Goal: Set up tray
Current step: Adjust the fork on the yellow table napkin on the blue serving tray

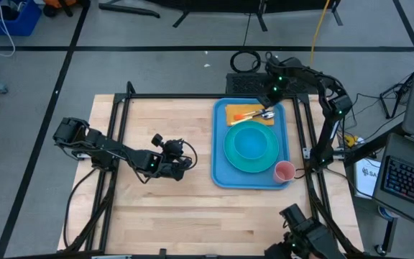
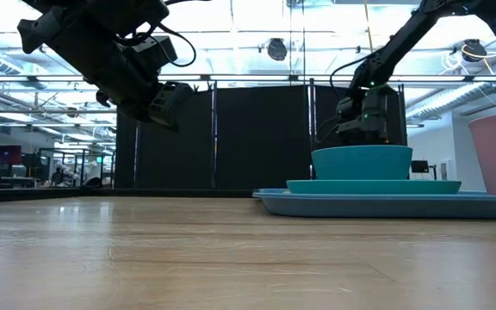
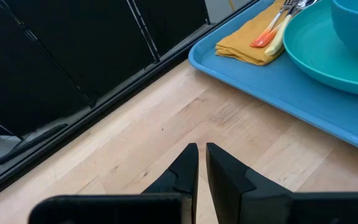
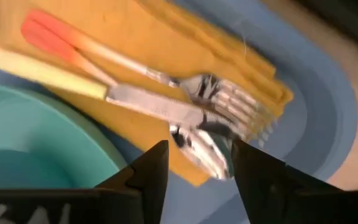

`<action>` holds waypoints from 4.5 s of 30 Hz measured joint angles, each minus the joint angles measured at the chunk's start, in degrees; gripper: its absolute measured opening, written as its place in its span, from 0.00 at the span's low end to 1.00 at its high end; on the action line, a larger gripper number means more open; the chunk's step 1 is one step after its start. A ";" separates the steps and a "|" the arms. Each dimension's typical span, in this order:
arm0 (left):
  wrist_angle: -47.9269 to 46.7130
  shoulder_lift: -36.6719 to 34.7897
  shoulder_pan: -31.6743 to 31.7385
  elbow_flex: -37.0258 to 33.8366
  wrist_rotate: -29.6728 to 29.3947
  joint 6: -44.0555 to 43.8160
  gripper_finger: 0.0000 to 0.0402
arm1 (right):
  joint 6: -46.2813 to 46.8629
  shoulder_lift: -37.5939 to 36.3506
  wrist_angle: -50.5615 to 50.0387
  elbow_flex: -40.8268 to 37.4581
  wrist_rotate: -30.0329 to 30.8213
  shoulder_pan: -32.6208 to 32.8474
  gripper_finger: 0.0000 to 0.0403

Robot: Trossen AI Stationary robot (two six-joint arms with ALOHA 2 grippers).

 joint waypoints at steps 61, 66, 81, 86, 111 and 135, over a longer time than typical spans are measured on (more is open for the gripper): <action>0.04 0.00 0.00 0.00 -0.66 -0.46 0.09 | -0.83 -0.35 3.72 -6.32 5.88 -0.02 0.39; 0.04 0.00 0.00 0.00 -0.78 -0.46 0.09 | -1.01 -1.81 6.88 -6.32 6.10 -0.02 0.39; 0.02 0.00 0.00 0.00 -1.03 -0.72 0.09 | 4.88 -2.45 10.54 -6.32 9.16 -0.81 0.39; 0.03 0.00 0.00 0.00 -1.04 -0.78 0.09 | 7.83 -2.43 11.01 -6.32 10.23 -1.25 0.39; 0.03 0.00 0.00 0.00 -1.03 -1.29 0.09 | 10.82 -2.36 18.97 -10.71 7.60 -2.10 0.39; 0.02 0.00 0.37 0.00 -1.03 -1.29 0.09 | 9.15 -2.36 16.73 -10.73 2.65 -2.34 0.04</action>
